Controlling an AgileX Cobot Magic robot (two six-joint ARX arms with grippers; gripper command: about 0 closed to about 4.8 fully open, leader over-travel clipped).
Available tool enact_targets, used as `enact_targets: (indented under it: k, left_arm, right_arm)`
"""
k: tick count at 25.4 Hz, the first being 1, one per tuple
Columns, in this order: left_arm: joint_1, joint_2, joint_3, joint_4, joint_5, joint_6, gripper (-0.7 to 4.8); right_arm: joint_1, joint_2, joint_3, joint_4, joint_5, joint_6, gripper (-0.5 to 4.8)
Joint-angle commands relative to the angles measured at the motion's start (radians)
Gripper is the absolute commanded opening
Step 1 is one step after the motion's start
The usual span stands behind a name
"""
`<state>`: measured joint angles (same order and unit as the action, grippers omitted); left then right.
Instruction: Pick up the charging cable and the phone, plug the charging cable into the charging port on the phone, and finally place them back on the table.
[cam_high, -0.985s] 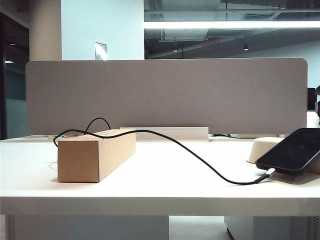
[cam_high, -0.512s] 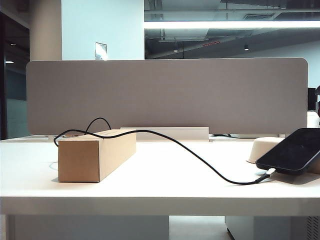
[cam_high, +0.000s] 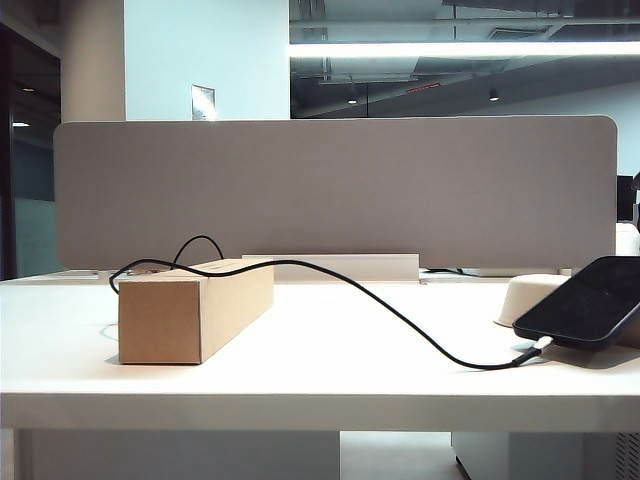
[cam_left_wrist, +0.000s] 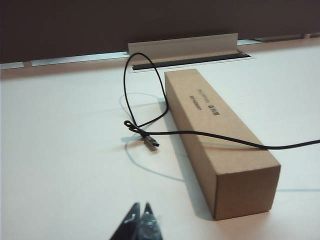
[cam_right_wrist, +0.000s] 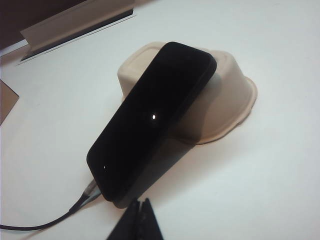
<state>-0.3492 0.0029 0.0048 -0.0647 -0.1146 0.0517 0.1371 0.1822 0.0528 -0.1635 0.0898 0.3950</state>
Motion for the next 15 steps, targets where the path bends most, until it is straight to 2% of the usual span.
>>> enact_targets:
  k: [1,7,15]
  left_arm:
    - [0.063,0.001,0.003,0.01,0.006,0.0,-0.05]
    - [0.219,0.001,0.003,0.01,0.006,0.0,-0.05]
    - [0.34,0.001,0.003,0.01,0.005,0.0,-0.05]
  right_arm:
    - [-0.001,0.001,0.0,0.013,0.005,-0.003,-0.05]
    - [-0.001,0.001,0.001,0.022,0.006,-0.003,-0.05]
    - [-0.001,0.001,0.0,0.093,0.008,-0.014,-0.05]
